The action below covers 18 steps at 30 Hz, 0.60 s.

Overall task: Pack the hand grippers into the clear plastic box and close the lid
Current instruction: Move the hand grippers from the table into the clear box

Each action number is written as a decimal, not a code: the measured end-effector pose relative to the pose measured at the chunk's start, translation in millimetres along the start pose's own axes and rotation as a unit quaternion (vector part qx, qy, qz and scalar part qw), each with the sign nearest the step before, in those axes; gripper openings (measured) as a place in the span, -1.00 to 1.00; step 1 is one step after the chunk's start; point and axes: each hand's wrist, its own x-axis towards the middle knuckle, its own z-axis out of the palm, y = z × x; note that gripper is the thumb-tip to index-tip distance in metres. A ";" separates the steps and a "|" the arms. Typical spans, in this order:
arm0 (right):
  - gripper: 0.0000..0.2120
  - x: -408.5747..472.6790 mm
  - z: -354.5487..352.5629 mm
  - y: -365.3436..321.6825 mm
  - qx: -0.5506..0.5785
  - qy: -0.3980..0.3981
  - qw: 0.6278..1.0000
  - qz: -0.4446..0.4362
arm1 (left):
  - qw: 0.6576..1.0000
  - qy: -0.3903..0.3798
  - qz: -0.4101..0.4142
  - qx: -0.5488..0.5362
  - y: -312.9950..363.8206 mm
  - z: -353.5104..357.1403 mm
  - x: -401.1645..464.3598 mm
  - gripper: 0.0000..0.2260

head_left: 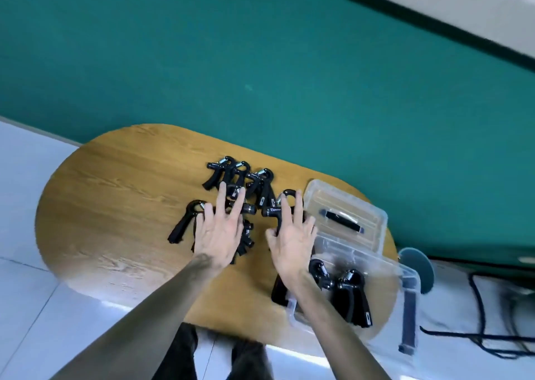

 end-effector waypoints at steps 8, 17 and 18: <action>-0.29 -41.8 -37.9 105.0 0.005 0.026 0.999 0.027 | 0.998 -0.036 0.044 0.005 118.4 -16.8 -37.4 -0.36; -0.26 -87.8 -34.5 197.8 0.012 0.020 0.992 0.121 | 0.990 -0.082 0.116 0.021 206.4 8.2 -64.9 -0.37; -0.27 -93.0 -32.2 205.9 0.017 0.012 0.991 0.132 | 0.989 -0.085 0.120 0.021 213.9 12.3 -69.8 -0.38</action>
